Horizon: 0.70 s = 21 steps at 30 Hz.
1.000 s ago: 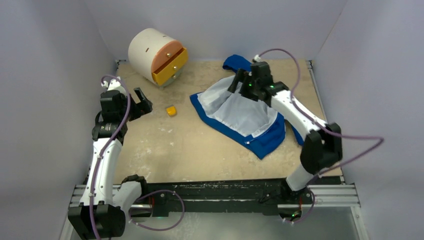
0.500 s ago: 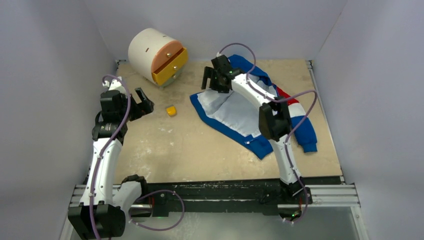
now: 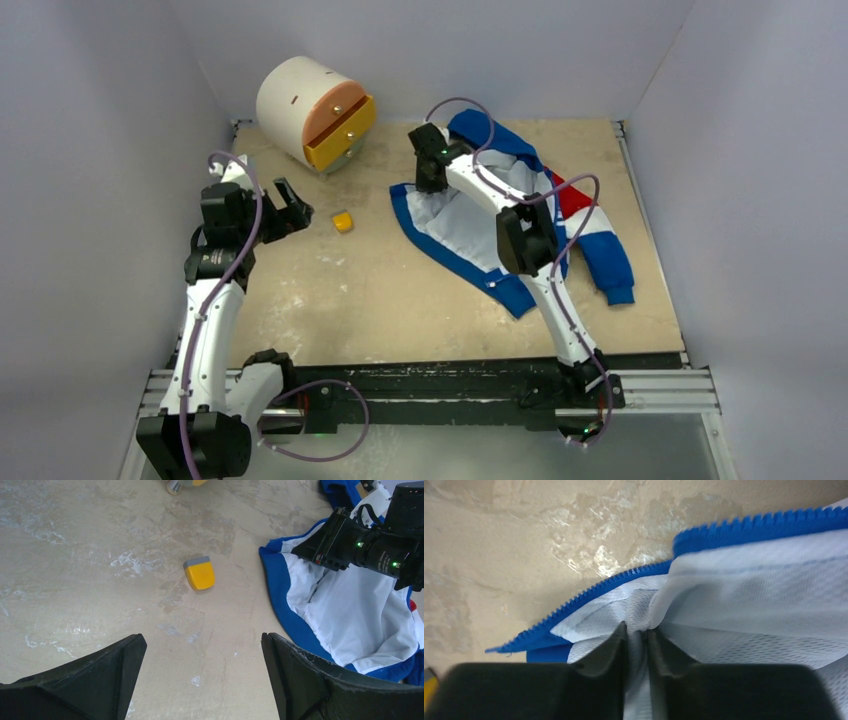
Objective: Zip up the jacket
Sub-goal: Pick up the jacket from the center of the board.
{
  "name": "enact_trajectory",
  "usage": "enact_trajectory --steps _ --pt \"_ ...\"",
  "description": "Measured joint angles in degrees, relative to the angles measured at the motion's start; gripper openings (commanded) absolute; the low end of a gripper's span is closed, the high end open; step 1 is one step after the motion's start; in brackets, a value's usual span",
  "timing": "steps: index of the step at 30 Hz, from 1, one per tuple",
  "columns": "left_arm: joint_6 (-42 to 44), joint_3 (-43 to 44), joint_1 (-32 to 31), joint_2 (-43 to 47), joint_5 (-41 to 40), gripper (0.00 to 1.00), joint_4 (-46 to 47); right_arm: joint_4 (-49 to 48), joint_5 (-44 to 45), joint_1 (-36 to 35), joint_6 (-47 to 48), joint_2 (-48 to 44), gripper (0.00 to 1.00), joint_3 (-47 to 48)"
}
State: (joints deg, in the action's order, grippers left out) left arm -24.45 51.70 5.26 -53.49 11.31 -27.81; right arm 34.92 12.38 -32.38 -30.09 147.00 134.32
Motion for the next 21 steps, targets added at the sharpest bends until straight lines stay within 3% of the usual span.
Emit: enact_trajectory --steps 3,8,13,21 --pt "0.00 -0.07 0.00 0.00 0.52 0.93 0.04 -2.80 0.09 -0.11 0.22 -2.51 0.00 -5.49" --pt "-0.28 -0.07 0.00 0.13 1.79 1.00 0.44 -10.95 -5.14 -0.11 1.16 -11.39 0.00 -19.58" --pt "-2.51 -0.24 0.00 1.66 5.88 1.00 1.25 -21.94 -20.11 -0.44 1.01 -24.22 0.00 -33.48" --pt "-5.05 -0.68 -0.02 10.47 10.36 1.00 0.46 -33.40 -34.97 -7.80 0.63 -36.61 0.00 -41.68"
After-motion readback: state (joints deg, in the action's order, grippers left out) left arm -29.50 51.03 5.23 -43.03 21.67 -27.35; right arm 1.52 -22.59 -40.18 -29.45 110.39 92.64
